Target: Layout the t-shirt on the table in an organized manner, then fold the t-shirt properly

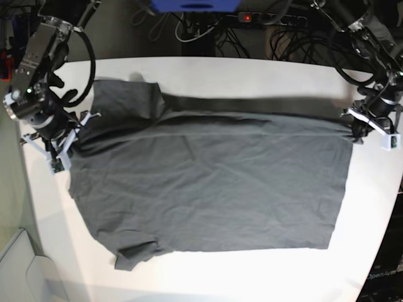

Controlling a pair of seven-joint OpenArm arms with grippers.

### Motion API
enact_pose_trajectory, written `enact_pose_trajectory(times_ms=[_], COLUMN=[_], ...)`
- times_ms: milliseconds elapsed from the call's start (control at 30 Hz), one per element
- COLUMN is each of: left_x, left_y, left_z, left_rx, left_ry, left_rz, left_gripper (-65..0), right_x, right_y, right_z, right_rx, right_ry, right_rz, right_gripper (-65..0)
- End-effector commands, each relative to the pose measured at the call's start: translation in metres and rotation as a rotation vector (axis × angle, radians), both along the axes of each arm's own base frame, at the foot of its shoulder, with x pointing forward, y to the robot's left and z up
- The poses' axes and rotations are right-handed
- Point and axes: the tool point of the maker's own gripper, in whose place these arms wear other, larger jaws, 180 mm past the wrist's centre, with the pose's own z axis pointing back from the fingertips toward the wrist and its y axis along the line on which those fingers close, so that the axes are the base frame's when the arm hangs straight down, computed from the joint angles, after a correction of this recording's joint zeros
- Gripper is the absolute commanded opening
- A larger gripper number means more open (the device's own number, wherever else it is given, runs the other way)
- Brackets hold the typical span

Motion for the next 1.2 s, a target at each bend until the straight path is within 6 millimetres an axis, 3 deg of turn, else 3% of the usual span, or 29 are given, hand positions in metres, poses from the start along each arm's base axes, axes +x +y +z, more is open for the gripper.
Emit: enact_pose_trajectory(times_ms=[0, 333, 567, 767, 1000, 1167], left_x=[0.013, 0.038, 0.050, 0.059, 0.064, 0.067], left_y=[0.005, 0.005, 0.005, -0.008, -0.015, -0.014], left_z=[0.021, 0.042, 0.054, 0.056, 0.057, 0.061], left_rx=[0.025, 0.017, 0.017, 0.015, -0.004, -0.004], left_ry=[-0.068, -0.141, -0.181, -0.189, -0.203, -0.216], left_rz=[-0.005, -0.002, -0.002, -0.043, -0.043, -0.041], left_gripper=[-64.7, -64.7, -64.7, -64.7, -64.7, -64.7], right_x=[0.009, 0.031, 0.053, 0.067, 0.083, 0.093], right_y=[0.001, 0.006, 0.001, 0.002, 0.023, 0.024], right_z=[0.011, 0.011, 0.021, 0.026, 0.031, 0.044], right_rx=[-0.003, 0.014, 0.021, 0.035, 0.020, 0.014], right_ry=[-0.042, -0.048, -0.076, -0.090, -0.095, -0.127], right_rz=[0.016, 0.041, 0.035, 0.035, 0.121, 0.126], right_gripper=[-65.0, -65.0, -65.0, -65.0, -65.0, -65.0])
